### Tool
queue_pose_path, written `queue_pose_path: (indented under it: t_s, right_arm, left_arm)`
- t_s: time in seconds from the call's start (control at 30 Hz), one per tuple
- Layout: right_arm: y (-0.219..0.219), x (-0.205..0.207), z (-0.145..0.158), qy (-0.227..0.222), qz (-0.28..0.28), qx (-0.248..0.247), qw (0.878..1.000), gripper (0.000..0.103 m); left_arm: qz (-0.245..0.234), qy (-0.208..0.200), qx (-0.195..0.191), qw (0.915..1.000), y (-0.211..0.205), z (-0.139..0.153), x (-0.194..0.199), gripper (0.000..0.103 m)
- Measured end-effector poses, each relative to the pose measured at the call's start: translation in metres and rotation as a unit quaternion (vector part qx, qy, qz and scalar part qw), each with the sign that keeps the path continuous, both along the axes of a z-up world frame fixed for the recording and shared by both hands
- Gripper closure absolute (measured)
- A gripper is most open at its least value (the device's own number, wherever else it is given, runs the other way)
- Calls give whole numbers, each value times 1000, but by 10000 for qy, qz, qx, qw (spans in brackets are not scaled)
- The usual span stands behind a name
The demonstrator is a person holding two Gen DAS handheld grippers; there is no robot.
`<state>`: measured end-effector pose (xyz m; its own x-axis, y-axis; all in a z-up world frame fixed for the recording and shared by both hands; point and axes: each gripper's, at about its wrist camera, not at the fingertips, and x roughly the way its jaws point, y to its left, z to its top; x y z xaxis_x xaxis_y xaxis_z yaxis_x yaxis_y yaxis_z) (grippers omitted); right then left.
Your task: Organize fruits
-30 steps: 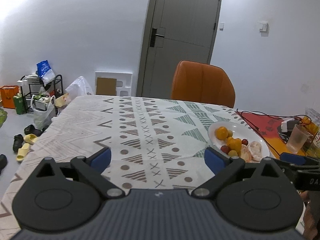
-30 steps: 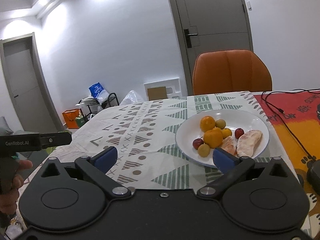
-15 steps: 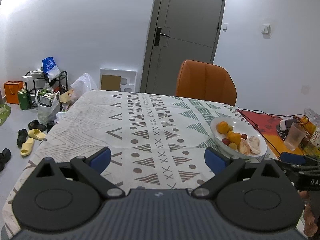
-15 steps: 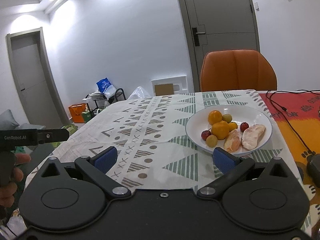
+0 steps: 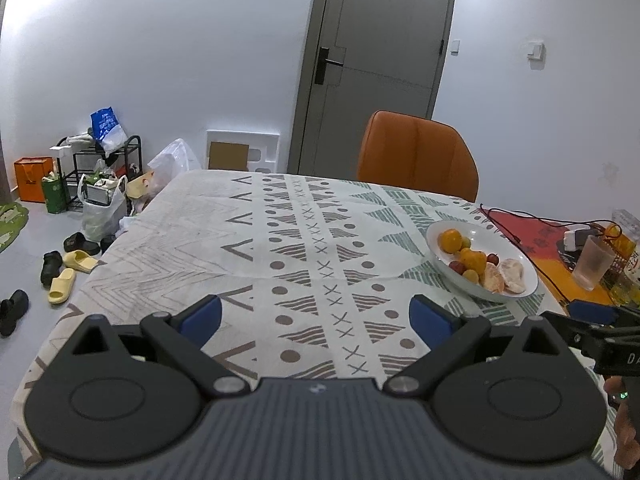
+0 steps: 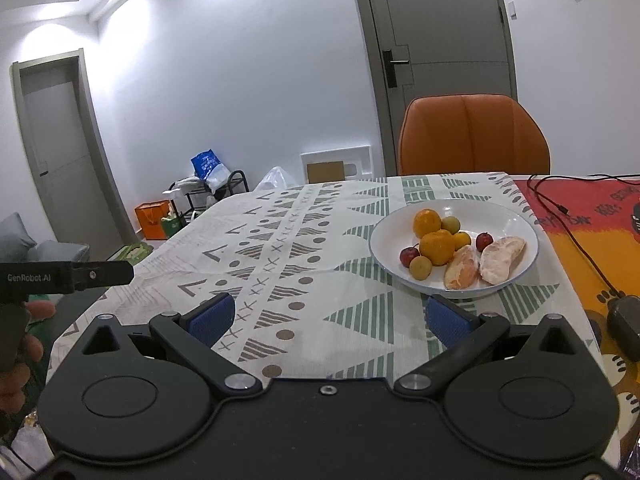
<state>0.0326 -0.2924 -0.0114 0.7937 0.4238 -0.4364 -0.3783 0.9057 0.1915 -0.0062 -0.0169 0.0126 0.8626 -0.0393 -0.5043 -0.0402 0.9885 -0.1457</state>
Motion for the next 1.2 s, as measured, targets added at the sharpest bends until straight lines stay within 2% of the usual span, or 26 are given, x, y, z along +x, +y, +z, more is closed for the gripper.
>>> queue_pose_path:
  t_s: [1.2]
  right_arm:
    - [5, -5, 6, -82, 150, -81, 9998, 0]
  left_arm:
    - [-74, 89, 276, 9996, -3, -3, -2, 4]
